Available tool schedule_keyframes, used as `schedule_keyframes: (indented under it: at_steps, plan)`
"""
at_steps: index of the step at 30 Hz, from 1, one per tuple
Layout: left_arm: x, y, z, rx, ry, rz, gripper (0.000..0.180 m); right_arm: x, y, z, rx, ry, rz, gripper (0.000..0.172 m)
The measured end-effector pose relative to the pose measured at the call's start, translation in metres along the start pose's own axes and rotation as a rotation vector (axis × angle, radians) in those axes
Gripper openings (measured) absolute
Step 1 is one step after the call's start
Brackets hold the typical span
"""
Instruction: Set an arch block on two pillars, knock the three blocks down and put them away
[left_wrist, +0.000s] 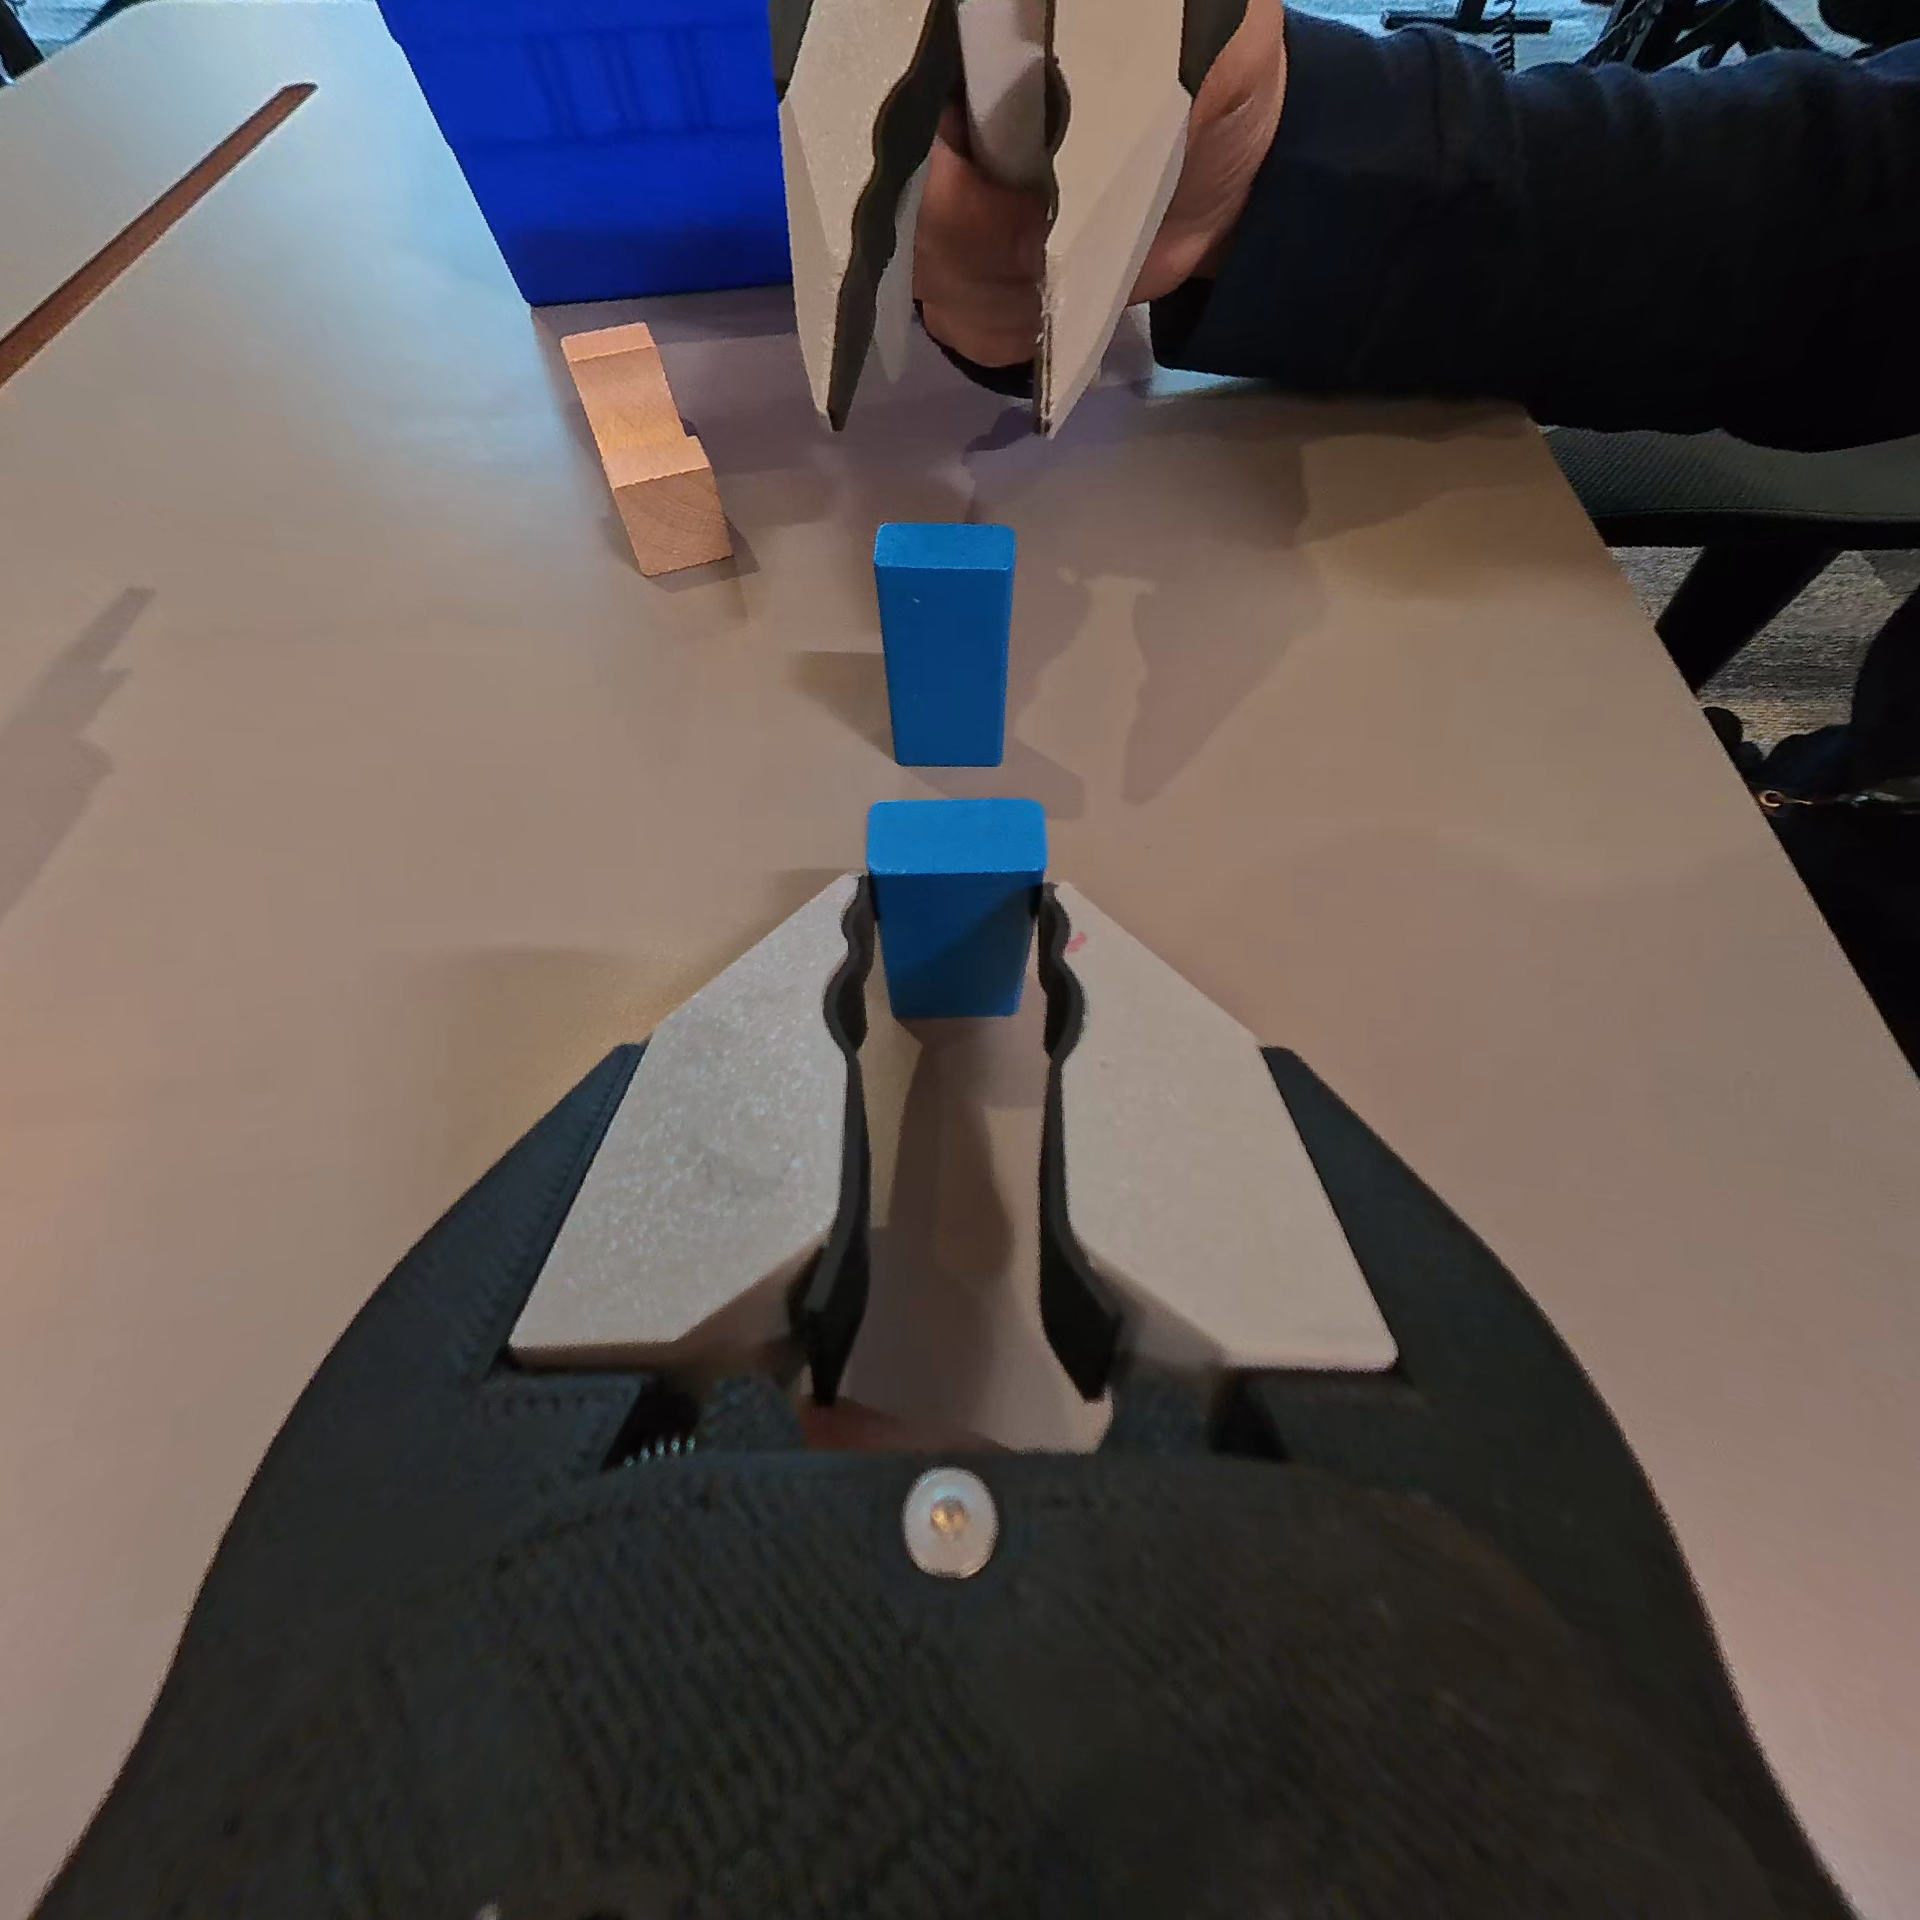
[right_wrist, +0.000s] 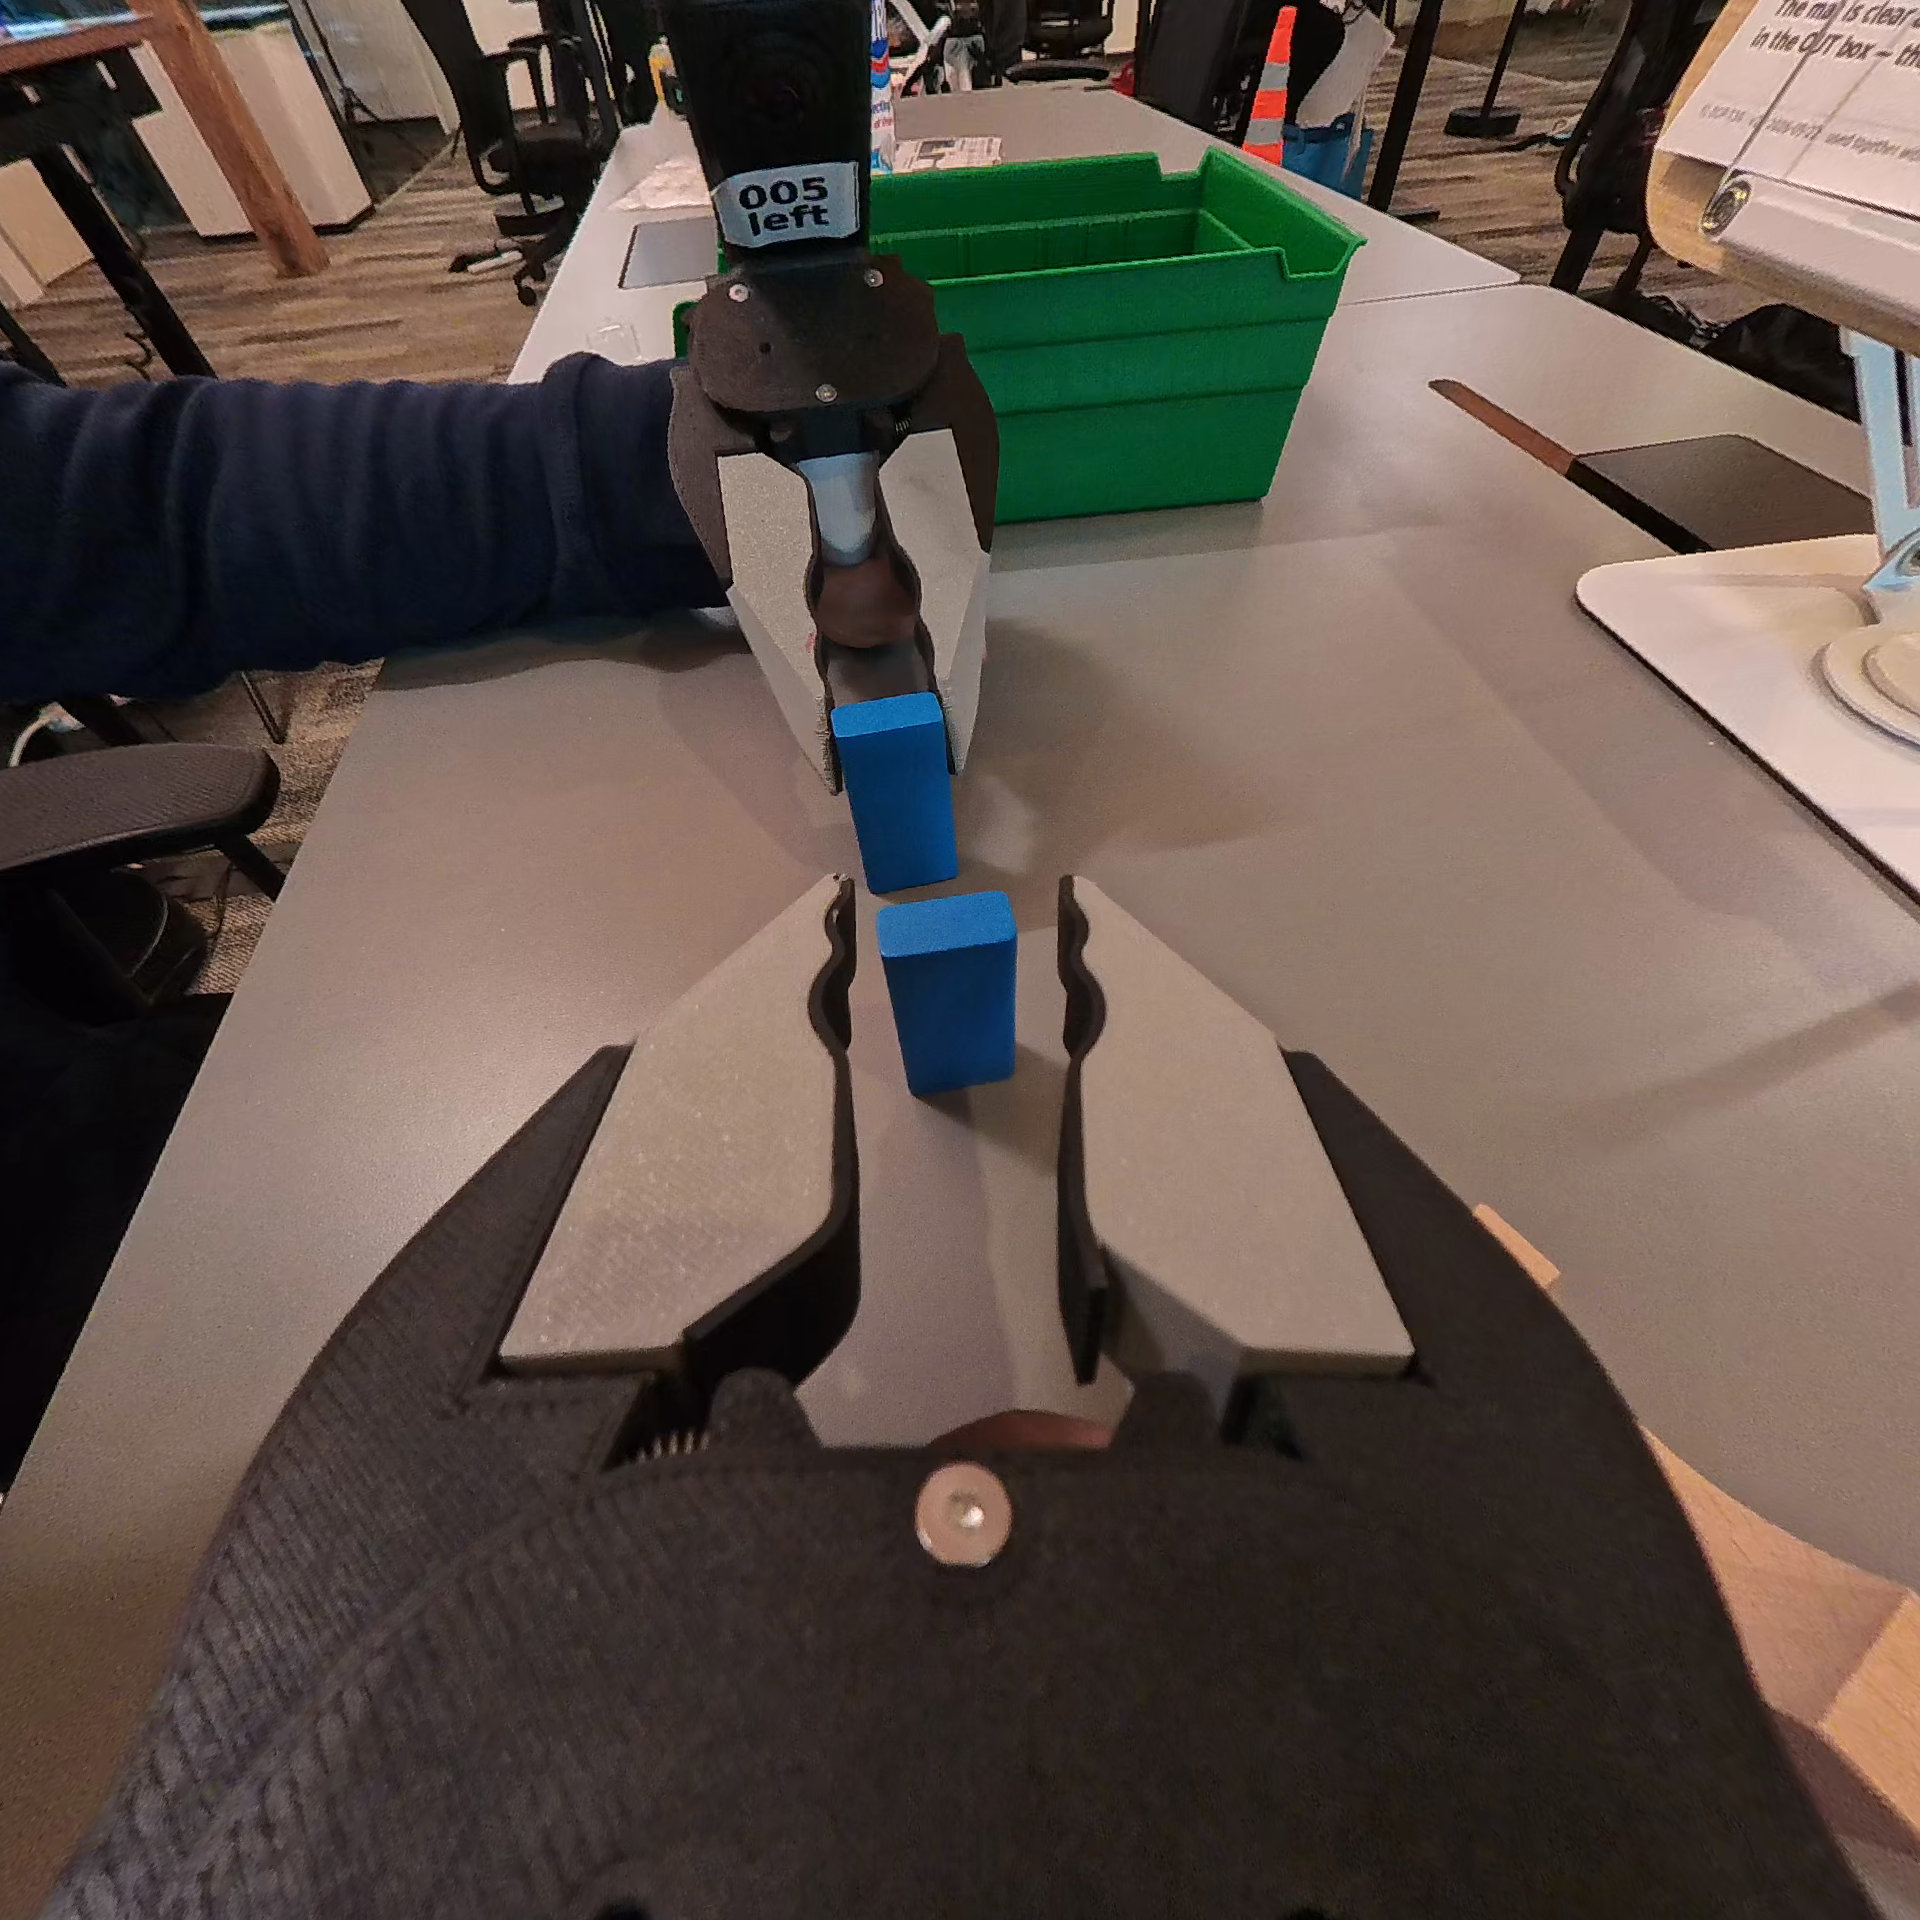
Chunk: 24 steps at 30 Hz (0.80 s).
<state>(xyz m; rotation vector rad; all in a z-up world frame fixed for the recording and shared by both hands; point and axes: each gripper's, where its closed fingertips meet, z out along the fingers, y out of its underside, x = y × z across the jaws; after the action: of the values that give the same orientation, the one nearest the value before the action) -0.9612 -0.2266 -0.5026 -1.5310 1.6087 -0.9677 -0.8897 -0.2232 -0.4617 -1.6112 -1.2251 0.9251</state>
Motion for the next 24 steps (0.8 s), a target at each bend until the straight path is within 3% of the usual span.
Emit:
schedule_keyframes:
  at_steps: [24]
  plan:
    - [0.001,-0.007,-0.005,0.052,-0.031,0.0,0.04,0.008,-0.009,-0.011,0.034,0.048,-0.007,0.036]
